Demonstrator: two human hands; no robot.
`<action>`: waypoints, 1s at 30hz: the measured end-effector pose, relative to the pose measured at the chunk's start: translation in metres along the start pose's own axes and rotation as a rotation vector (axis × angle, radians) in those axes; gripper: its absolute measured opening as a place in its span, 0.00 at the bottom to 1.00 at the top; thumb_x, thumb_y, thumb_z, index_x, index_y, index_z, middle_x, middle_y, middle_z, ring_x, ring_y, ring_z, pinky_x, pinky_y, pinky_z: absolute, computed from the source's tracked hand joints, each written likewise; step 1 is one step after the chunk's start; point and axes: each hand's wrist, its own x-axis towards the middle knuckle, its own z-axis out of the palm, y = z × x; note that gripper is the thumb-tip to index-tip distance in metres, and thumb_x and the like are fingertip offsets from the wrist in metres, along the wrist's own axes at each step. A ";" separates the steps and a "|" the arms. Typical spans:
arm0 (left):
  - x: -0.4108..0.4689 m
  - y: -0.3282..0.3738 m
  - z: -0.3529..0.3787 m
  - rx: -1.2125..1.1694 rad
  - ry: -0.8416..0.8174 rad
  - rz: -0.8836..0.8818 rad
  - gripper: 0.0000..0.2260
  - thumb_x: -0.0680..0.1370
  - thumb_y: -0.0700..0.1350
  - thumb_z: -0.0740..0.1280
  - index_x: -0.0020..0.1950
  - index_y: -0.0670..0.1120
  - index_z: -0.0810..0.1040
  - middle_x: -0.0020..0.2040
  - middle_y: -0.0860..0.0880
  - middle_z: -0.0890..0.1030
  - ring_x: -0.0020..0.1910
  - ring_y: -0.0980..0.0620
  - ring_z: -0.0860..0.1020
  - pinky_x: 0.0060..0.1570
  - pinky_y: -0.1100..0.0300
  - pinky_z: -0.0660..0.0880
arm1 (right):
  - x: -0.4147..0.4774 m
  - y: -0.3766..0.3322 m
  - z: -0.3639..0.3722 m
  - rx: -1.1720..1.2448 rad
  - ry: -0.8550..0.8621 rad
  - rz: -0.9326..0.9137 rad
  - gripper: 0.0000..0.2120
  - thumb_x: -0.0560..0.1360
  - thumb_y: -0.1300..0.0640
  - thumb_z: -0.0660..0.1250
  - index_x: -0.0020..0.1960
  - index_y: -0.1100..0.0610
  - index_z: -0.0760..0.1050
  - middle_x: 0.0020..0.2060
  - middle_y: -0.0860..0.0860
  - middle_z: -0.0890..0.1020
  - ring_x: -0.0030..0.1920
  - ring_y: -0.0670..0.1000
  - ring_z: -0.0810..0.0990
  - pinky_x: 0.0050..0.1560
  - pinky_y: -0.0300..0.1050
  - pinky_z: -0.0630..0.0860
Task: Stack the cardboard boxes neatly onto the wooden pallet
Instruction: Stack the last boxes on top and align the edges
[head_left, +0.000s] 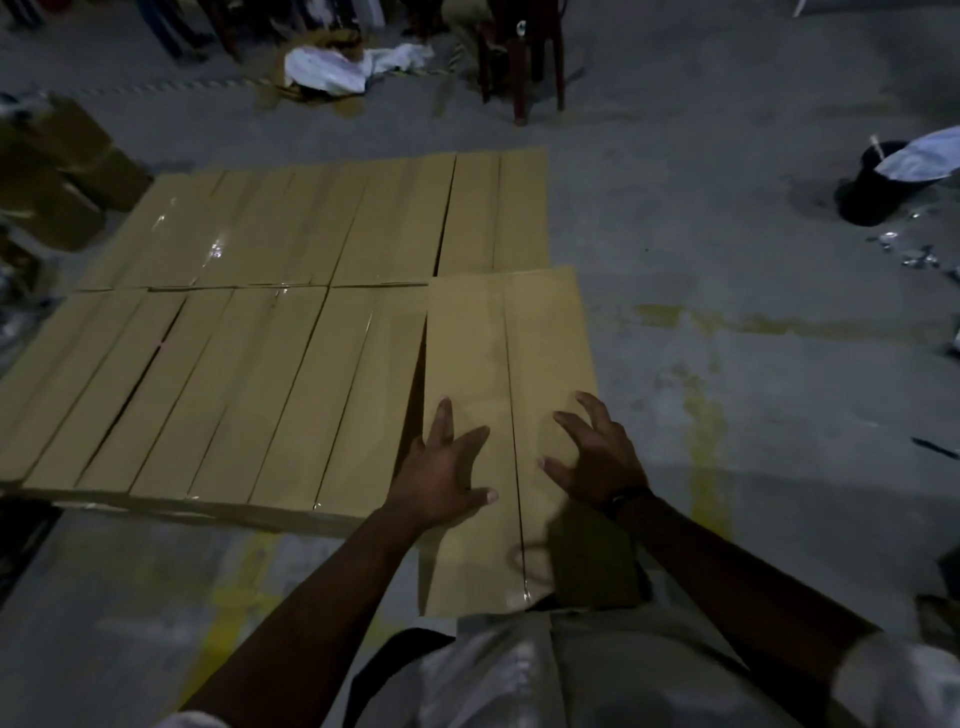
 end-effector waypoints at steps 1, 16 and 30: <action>0.001 -0.004 0.001 -0.015 -0.004 -0.008 0.42 0.72 0.62 0.74 0.81 0.57 0.58 0.81 0.47 0.33 0.80 0.37 0.53 0.74 0.38 0.63 | 0.002 -0.001 0.001 -0.014 -0.010 0.001 0.34 0.70 0.40 0.74 0.71 0.52 0.73 0.77 0.55 0.62 0.66 0.67 0.72 0.63 0.61 0.74; 0.015 -0.106 0.020 -0.154 -0.085 0.017 0.47 0.69 0.58 0.79 0.81 0.57 0.57 0.80 0.42 0.32 0.77 0.32 0.61 0.72 0.43 0.68 | 0.003 -0.052 0.062 -0.110 -0.143 0.128 0.38 0.71 0.36 0.71 0.75 0.52 0.68 0.80 0.55 0.55 0.71 0.65 0.66 0.69 0.58 0.69; 0.043 -0.119 0.028 -0.092 -0.088 0.067 0.46 0.70 0.58 0.79 0.81 0.57 0.58 0.81 0.44 0.33 0.76 0.33 0.64 0.71 0.44 0.69 | 0.022 -0.045 0.071 -0.171 -0.168 0.128 0.37 0.72 0.34 0.69 0.73 0.55 0.70 0.78 0.59 0.58 0.69 0.66 0.68 0.67 0.60 0.71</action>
